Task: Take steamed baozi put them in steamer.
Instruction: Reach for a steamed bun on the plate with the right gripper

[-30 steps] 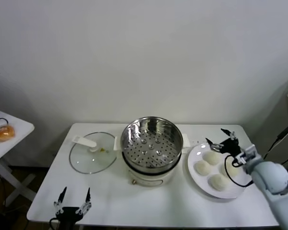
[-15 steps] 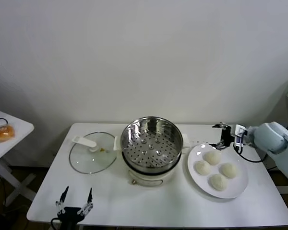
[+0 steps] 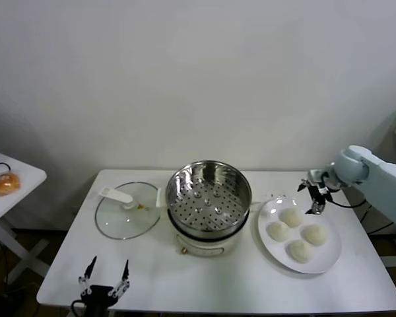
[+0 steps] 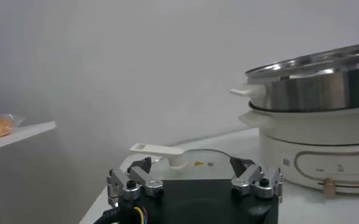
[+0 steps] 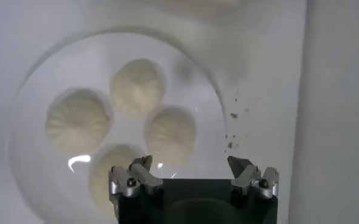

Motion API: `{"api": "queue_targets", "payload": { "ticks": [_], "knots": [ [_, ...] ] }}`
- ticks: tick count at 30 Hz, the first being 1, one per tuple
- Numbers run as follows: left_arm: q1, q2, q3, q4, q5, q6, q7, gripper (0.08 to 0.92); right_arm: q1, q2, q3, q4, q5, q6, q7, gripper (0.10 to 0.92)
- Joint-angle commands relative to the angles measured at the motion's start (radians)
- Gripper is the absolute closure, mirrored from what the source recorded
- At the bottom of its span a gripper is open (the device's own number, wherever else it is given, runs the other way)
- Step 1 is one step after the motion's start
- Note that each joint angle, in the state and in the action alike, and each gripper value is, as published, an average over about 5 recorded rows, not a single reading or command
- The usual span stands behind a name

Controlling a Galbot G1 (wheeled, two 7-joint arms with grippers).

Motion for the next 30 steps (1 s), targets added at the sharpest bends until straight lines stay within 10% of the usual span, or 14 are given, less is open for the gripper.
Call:
{"api": "queue_targets", "payload": {
  "ticks": [1,30],
  "knots": [
    [0.0,-0.033,-0.003,0.004,0.008,-0.005,0.002,0.177,0.027,0.102,-0.102,-0.14,-0.005,0.014,-0.057,0.203],
    [0.007,-0.031,-0.02,0.04,0.078,-0.037,0.01,0.177,-0.163,0.255,0.189,-0.401,-0.088,0.065,-0.039,0.203]
  ]
}}
